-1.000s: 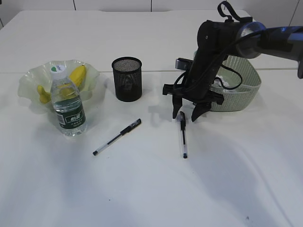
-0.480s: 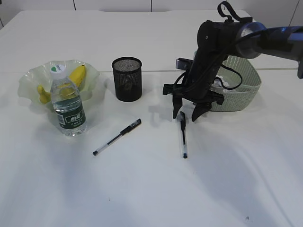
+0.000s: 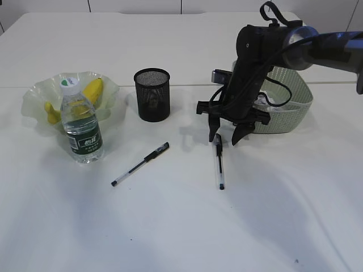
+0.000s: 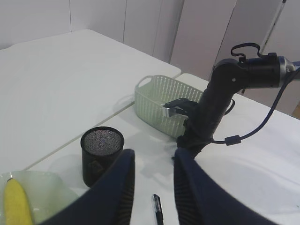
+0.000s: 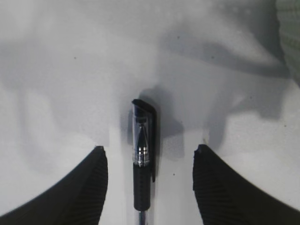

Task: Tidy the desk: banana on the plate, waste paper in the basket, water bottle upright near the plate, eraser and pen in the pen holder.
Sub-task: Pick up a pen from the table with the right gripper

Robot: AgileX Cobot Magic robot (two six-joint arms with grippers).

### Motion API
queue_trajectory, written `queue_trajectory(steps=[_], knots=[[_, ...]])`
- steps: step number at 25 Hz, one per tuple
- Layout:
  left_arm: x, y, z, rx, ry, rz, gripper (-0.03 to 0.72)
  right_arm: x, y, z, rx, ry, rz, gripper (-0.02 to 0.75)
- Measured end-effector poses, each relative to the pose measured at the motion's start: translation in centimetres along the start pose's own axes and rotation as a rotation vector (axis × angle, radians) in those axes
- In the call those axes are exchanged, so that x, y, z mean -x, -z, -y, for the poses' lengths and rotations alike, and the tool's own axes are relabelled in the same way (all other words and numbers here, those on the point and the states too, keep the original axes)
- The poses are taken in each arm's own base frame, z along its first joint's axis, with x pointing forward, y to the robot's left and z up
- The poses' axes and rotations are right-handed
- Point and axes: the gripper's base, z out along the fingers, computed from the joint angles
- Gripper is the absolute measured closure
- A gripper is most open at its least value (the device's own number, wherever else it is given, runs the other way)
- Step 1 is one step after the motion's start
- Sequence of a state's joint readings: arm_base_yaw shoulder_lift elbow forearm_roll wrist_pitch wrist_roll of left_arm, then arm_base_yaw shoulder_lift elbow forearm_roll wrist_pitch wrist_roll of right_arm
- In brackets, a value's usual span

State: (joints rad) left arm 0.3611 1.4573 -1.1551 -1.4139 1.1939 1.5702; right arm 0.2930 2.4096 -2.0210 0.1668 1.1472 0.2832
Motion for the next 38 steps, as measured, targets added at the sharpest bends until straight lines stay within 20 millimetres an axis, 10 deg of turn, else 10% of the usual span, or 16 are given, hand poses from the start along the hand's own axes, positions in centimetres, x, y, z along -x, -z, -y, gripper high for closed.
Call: queue_trajectory(steps=[38], knots=[[0.0, 0.0, 0.0, 0.0, 0.0, 0.0, 0.496, 0.32, 0.01, -0.26, 0.028, -0.013, 0.035, 0.311]])
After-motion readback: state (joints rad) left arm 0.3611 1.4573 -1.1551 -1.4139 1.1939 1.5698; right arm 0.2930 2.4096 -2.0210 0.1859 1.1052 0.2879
